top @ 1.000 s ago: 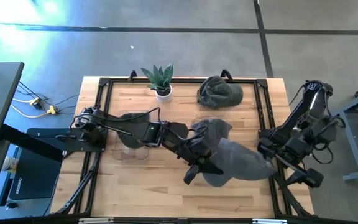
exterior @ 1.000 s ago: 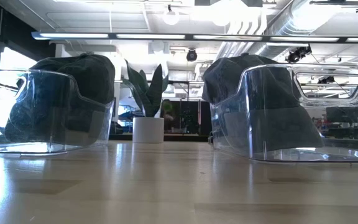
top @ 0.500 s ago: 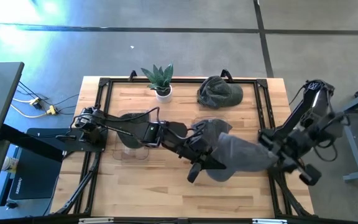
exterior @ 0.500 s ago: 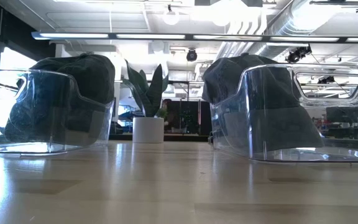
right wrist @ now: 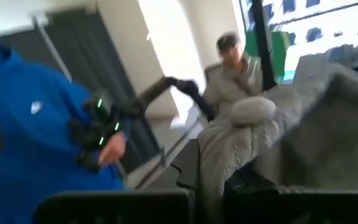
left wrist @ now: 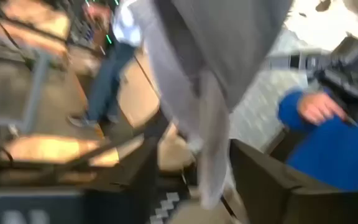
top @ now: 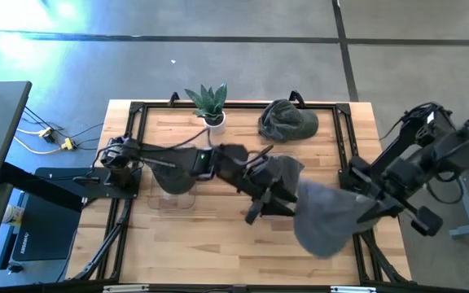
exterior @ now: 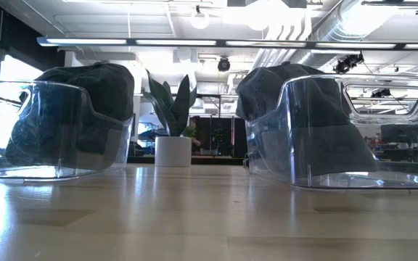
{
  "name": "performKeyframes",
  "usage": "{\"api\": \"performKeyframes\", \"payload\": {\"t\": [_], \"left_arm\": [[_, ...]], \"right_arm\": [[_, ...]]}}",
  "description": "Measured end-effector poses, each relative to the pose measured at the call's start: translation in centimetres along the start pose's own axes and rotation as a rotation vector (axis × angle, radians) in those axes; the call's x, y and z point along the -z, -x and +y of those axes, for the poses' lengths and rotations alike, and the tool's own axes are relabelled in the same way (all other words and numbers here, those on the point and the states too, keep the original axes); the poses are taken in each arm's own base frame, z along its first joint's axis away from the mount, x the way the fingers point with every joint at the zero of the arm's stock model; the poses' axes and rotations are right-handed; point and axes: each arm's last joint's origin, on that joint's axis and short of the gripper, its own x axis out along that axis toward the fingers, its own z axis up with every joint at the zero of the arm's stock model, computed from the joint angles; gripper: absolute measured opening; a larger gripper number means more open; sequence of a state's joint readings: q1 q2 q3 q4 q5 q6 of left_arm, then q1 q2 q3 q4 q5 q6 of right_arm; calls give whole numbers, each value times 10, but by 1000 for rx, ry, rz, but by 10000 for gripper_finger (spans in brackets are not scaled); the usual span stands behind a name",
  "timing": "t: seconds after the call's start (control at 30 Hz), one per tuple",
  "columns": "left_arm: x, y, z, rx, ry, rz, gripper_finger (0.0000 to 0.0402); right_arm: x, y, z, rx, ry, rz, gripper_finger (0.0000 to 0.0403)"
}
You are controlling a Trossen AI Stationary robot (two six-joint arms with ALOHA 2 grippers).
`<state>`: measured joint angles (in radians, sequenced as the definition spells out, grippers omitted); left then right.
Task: Pick & Place hat
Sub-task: Put the gray cap into the right transparent bin
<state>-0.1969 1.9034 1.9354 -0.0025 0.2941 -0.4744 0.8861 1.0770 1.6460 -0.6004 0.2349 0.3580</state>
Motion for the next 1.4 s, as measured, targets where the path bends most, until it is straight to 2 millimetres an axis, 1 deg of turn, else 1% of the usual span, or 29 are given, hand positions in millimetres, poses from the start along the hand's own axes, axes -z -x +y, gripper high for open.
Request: {"api": "performKeyframes", "payload": {"t": [0.07,0.13,0.2,0.23,0.37,0.47,0.53,0.6,0.73,0.83,1.07,1.17,1.27,1.33,1.4], "left_arm": [[0,4,12,32,21,74,236],[-1,10,20,19,39,130,268],[-5,18,18,-5,9,146,281],[-10,20,17,3,-28,118,284],[-24,27,7,42,-98,39,279],[-37,30,-4,95,-158,-88,274],[-42,27,-9,137,-187,-162,273],[-39,21,-6,165,-190,-200,273],[-28,7,5,194,-128,-206,273],[-23,1,5,205,-110,-209,273],[-9,-12,-5,244,-94,-227,274],[-8,-14,-9,196,-117,-222,273],[-5,-16,-8,92,-126,-195,268],[-6,-16,-7,53,-130,-175,258],[-10,-14,-10,50,-136,-164,237]], "right_arm": [[-3,-7,2,-23,3,55,4],[-5,-13,4,-52,-5,103,5],[-4,-18,5,-85,-15,158,3],[-3,-20,5,-99,-19,186,3],[2,-28,5,-143,-68,275,3],[3,-32,2,-153,-75,290,3],[2,-34,-1,-149,-79,293,3],[2,-36,-7,-128,-75,301,2],[0,-37,-16,-80,-67,295,3],[-1,-37,-22,-53,-61,290,3],[-2,-36,-38,35,-66,303,3],[-5,-36,-45,80,-71,285,3],[-6,-35,-52,115,-77,282,2],[-7,-35,-54,126,-80,278,3],[-7,-35,-55,124,-82,278,3]]}}
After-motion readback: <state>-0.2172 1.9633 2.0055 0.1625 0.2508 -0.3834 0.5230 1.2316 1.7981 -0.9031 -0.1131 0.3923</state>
